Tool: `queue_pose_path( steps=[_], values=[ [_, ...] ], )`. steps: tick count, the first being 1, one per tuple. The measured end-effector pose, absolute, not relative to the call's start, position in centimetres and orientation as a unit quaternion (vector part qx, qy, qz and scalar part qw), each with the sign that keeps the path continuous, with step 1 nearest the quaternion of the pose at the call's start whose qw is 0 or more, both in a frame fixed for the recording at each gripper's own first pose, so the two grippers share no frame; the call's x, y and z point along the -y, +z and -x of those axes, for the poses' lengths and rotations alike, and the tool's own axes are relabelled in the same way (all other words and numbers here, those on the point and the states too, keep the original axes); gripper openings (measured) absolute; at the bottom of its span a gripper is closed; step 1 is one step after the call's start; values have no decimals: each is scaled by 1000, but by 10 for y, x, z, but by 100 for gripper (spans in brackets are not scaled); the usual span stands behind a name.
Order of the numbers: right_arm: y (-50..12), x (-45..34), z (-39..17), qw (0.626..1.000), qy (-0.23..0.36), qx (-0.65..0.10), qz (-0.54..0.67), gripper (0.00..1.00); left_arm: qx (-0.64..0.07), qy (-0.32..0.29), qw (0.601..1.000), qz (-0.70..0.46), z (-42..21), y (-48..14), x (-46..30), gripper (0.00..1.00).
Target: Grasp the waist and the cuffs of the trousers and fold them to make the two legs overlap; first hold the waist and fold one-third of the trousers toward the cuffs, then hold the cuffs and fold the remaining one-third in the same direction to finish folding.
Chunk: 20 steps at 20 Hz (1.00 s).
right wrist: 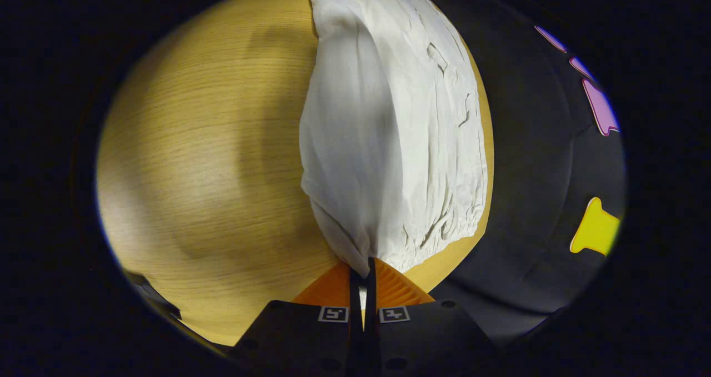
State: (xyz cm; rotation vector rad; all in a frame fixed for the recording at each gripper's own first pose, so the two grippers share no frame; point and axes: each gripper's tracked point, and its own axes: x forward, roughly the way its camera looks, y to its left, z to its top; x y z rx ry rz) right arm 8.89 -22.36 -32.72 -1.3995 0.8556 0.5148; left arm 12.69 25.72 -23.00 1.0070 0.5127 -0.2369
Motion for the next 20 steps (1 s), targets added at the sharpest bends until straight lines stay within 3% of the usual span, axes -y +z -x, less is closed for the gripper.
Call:
queue_pose_path(
  steps=[5, 8, 13, 16, 19, 20],
  values=[
    [-326, 223, -89, 638, 219, -361, 644, 5, -265, -183, 767, -555, -145, -279, -282, 96],
    [-326, 223, -89, 633, 215, -352, 655, 5, -277, -186, 724, -604, -152, -294, -308, 96],
    [-325, 224, -90, 618, 211, -338, 678, 5, -258, -222, 689, -640, -174, -304, -314, 89],
    [-325, 225, -92, 620, 202, -342, 676, 5, -255, -215, 691, -641, -181, -304, -322, 86],
    [-324, 226, -91, 622, 195, -341, 677, 5, -263, -188, 697, -640, -194, -303, -325, 71],
    [-325, 226, -93, 623, 195, -340, 677, 5, -259, -180, 698, -643, -201, -305, -324, 58]
  ],
)
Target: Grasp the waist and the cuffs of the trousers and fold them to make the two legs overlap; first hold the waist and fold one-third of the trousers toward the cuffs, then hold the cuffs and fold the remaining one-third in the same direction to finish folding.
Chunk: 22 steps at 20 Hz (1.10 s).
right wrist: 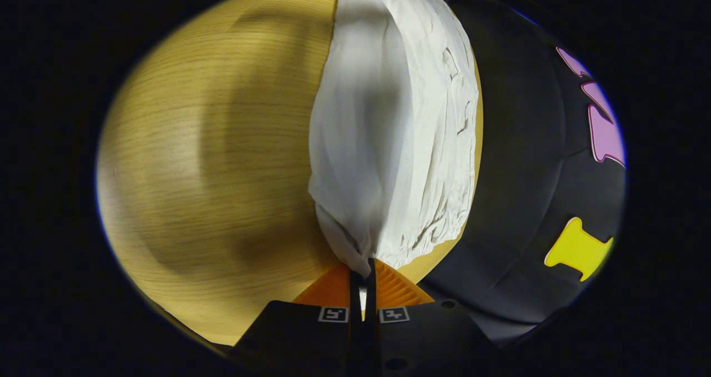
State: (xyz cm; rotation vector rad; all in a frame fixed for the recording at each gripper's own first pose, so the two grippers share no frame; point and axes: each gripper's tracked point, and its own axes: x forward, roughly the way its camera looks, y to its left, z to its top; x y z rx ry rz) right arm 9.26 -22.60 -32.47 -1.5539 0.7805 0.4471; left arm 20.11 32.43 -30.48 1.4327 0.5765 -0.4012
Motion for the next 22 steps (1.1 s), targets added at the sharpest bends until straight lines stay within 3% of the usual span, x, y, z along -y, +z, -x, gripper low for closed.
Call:
queue_pose_path(
  steps=[1, 4, 8, 15, 22],
  values=[
    [-324, 226, -93, 625, 194, -339, 675, 5, -257, -177, 698, -644, -205, -309, -326, 52],
    [-324, 228, -94, 631, 192, -336, 673, 5, -242, -152, 706, -648, -217, -315, -321, 13],
    [-323, 229, -94, 641, 188, -338, 663, 5, -249, -118, 737, -617, -215, -311, -321, 6],
    [-295, 229, -102, 688, 160, -327, 628, 5, -226, -44, 812, -536, -217, -272, -319, 6],
    [-237, 237, -154, 735, 108, -284, 606, 5, -193, 0, 843, -503, -257, -199, -315, 6]
  ],
)
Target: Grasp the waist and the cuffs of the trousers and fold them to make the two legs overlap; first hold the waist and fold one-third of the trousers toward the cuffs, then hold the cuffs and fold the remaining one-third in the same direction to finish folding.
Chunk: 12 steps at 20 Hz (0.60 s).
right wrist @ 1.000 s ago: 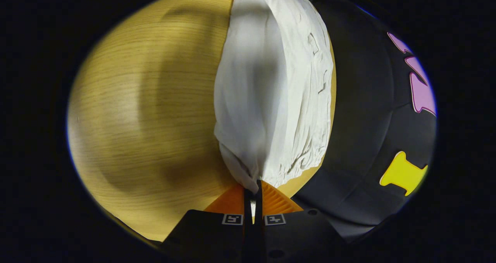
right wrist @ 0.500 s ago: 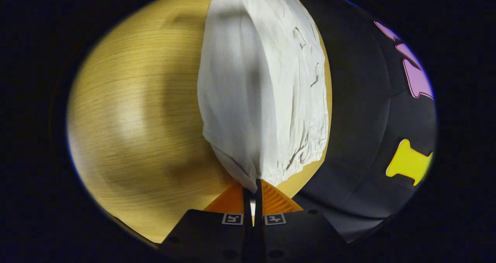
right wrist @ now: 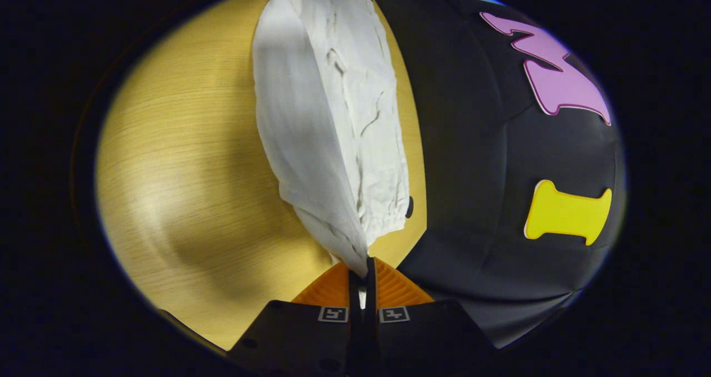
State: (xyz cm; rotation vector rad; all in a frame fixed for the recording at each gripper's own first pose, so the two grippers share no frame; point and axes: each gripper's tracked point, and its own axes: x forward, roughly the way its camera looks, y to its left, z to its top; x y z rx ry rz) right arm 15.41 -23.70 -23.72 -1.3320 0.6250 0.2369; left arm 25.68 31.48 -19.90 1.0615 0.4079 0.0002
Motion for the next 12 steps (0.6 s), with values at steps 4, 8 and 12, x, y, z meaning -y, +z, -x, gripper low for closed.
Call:
queue_pose_path(
  steps=[4, 8, 12],
  values=[
    [-206, 238, -191, 787, 77, -263, 552, 5, -162, 29, 856, -490, -287, -149, -314, 6],
    [-169, 235, -229, 832, 37, -245, 496, 5, -128, 45, 875, -464, -328, -105, -303, 5],
    [-170, 239, -282, 845, 17, -233, 481, 5, -135, 65, 900, -410, -380, -98, -307, 6]
  ],
)
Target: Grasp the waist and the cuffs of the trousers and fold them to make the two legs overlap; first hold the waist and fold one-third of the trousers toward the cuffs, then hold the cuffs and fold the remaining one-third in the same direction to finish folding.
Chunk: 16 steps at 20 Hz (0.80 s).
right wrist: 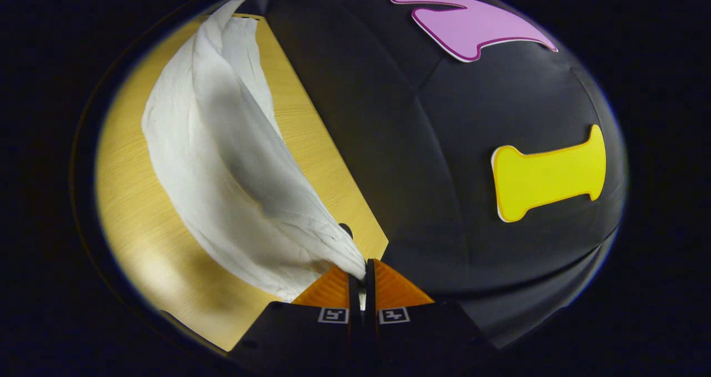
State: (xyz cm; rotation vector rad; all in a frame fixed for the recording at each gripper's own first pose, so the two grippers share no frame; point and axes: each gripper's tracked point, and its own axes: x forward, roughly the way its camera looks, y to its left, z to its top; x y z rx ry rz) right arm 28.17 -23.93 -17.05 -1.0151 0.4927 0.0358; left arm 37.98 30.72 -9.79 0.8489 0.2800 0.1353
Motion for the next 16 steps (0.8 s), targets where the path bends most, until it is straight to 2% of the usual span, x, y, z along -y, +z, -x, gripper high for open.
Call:
queue_pose_path(
  steps=[8, 9, 11, 12, 13, 14, 15, 16],
  values=[
    [-243, 253, -328, 855, -4, -300, 422, 5, -197, 16, 881, -431, -450, -176, -266, 6],
    [-244, 259, -328, 859, -10, -307, 410, 6, -204, 13, 879, -430, -454, -183, -265, 6],
    [-236, 268, -328, 869, -23, -317, 380, 14, -226, 4, 878, -421, -449, -197, -264, 9],
    [-237, 270, -328, 874, -31, -322, 362, 37, -232, 6, 879, -416, -445, -200, -267, 10],
    [-234, 271, -323, 882, -35, -323, 341, 60, -231, 9, 885, -403, -442, -197, -268, 21],
    [-232, 270, -321, 890, -41, -323, 318, 62, -227, 9, 895, -384, -438, -196, -268, 31],
    [-229, 268, -314, 900, -41, -326, 287, 69, -224, 11, 905, -362, -432, -195, -270, 39],
    [-231, 268, -312, 909, -46, -328, 253, 92, -226, 17, 912, -343, -424, -194, -272, 54]
  ],
)
